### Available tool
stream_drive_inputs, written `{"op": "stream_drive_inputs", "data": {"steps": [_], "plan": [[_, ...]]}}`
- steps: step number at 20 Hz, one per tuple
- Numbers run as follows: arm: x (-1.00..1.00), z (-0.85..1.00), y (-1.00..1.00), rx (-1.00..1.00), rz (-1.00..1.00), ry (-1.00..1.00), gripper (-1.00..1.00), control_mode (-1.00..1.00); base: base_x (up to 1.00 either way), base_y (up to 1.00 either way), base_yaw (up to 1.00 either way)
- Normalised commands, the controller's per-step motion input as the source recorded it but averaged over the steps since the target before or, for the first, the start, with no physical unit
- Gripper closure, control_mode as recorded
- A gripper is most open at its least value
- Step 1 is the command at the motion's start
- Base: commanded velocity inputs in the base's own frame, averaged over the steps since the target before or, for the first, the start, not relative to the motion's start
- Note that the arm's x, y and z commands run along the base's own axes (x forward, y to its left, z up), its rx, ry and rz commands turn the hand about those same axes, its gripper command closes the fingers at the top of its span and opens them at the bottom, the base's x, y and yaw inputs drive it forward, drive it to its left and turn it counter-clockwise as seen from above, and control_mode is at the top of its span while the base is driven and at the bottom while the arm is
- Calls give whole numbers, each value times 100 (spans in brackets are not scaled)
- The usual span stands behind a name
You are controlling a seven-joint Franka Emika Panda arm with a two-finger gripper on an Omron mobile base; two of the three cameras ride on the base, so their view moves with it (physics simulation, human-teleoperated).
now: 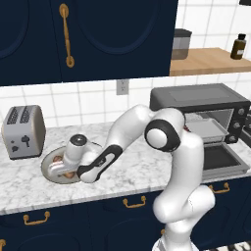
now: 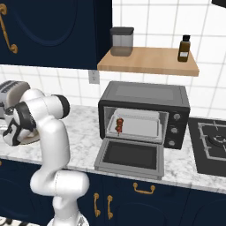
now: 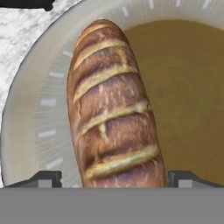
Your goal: Pick up the kebab skewer and baguette bread, and place them inside the toaster oven. Close the toaster oven door and start by setting the timer.
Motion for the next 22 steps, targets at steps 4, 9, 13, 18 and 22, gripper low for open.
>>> {"op": "stream_drive_inputs", "data": {"steps": [4, 9, 13, 18, 22], "plan": [[-1, -6, -8, 0, 0, 0, 100, -100, 0, 0, 0], [-14, 22, -71, 0, 0, -1, 100, -100, 0, 0, 0], [-32, 94, -100, 2, 0, -4, 100, -100, 0, 0, 0], [-10, 100, -83, 7, 0, 0, 100, -100, 0, 0, 0], [0, 100, -63, 5, 0, 2, 100, -100, 0, 0, 0]]}}
